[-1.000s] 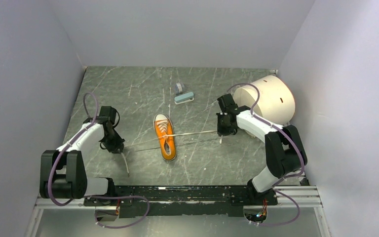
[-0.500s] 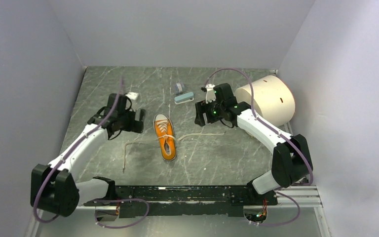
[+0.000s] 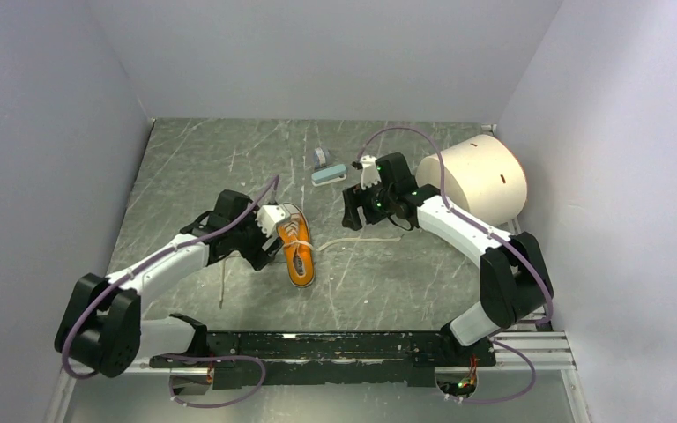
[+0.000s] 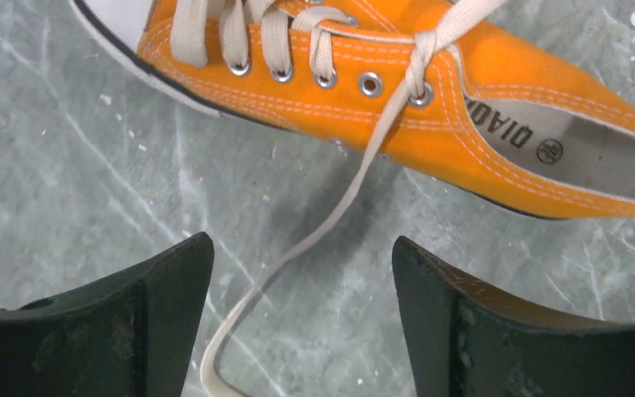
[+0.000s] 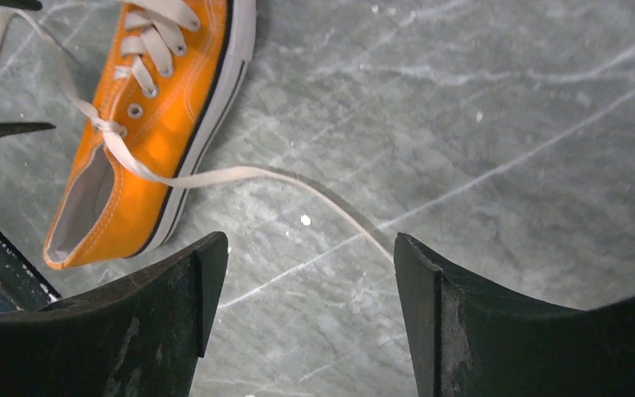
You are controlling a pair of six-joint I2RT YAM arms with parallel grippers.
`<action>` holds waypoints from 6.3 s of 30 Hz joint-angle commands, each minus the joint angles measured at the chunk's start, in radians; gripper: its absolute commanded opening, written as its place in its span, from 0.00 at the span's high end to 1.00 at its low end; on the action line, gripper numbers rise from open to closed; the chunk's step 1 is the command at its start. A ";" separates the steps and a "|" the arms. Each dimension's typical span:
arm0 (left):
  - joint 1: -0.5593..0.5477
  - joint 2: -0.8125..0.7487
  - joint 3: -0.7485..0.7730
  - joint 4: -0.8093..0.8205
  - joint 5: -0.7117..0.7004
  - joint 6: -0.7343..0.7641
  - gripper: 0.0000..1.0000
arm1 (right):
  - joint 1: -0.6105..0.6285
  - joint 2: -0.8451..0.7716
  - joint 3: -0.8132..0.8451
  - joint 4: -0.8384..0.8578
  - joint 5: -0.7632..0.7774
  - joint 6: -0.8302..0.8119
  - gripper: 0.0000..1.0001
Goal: Tie the shoes
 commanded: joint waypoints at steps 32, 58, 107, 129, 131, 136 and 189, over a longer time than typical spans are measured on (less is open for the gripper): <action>-0.009 -0.084 0.027 0.103 0.086 -0.070 0.93 | 0.059 0.217 -0.065 -0.021 0.336 -0.081 0.32; -0.059 -0.090 -0.180 0.654 0.129 -0.503 0.95 | 0.044 0.270 0.170 0.522 -0.299 0.731 1.00; -0.041 0.043 -0.107 0.629 0.243 -0.619 0.95 | 0.079 0.422 0.422 -0.073 -0.451 0.289 0.42; 0.077 0.359 0.161 0.333 0.389 -0.581 0.95 | 0.669 0.316 0.087 0.455 0.386 -0.628 0.40; 0.079 0.374 0.171 0.328 0.392 -0.580 0.95 | 0.693 0.361 0.099 0.479 0.436 -0.672 0.40; 0.086 0.389 0.181 0.295 0.400 -0.567 0.95 | 0.706 0.427 0.146 0.448 0.484 -0.732 0.41; 0.104 0.350 0.164 0.308 0.437 -0.574 0.95 | 0.685 0.435 0.410 0.319 0.168 -0.429 1.00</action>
